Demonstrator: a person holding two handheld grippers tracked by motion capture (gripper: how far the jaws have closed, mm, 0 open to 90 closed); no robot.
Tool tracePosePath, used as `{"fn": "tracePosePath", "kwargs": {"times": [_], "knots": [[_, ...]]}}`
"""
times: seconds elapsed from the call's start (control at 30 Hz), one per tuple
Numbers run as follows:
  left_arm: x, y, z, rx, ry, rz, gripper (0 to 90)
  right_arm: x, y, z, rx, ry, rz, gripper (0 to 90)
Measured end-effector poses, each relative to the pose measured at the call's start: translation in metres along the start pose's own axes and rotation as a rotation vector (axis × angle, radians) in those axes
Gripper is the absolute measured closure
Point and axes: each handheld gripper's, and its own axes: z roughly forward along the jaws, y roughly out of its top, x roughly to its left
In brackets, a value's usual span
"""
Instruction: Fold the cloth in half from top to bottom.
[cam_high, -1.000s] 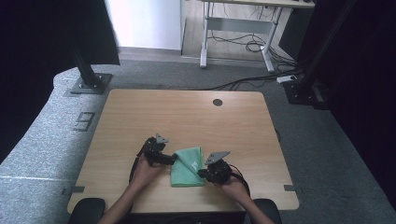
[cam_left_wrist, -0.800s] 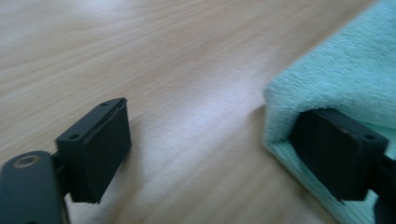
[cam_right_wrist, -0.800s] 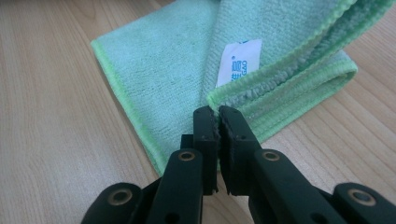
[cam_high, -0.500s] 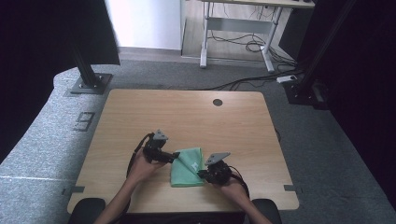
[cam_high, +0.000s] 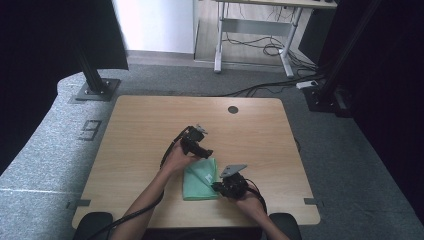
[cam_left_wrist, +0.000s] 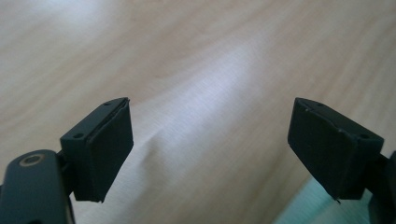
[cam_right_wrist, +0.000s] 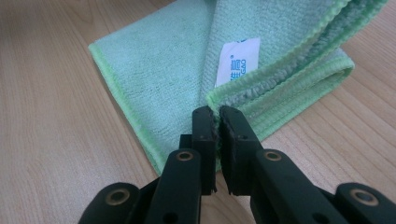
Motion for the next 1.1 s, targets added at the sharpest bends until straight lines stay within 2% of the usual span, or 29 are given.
{"fn": "tracePosePath", "kwargs": {"times": [0.03, 0.3, 0.43, 0.63, 0.77, 0.9, 1.0, 1.1], "knots": [[-0.001, -0.003, -0.001, 0.01, 0.001, 0.01, 14.3, 0.0, 0.0, 0.0, -0.001, 0.001, 0.002, 83.6], [-0.001, -0.024, -0.026, -0.01, -0.037, 0.007, 14.5, 0.001, 0.0, -0.002, -0.018, 0.013, 0.016, 81.3], [-0.004, -0.035, -0.036, -0.01, -0.041, 0.03, 14.5, 0.002, 0.001, -0.005, -0.019, 0.01, 0.001, 78.5], [-0.012, -0.053, -0.047, -0.019, -0.049, 0.044, 14.6, 0.003, -0.001, -0.017, -0.034, -0.01, 0.001, 68.2], [-0.016, -0.066, -0.053, -0.028, -0.054, 0.039, 14.5, 0.0, -0.003, -0.03, -0.068, -0.012, 0.015, 62.7], [-0.02, -0.078, -0.057, -0.023, -0.046, 0.042, 14.5, -0.009, -0.004, -0.04, -0.093, -0.054, 0.029, 55.1], [-0.024, -0.089, -0.059, -0.023, -0.048, 0.04, 14.5, -0.016, 0.002, -0.042, -0.108, -0.071, 0.044, 48.4], [-0.029, -0.096, -0.06, -0.023, -0.04, 0.042, 14.5, -0.019, 0.011, -0.035, -0.112, -0.097, 0.043, 42.2]]}}
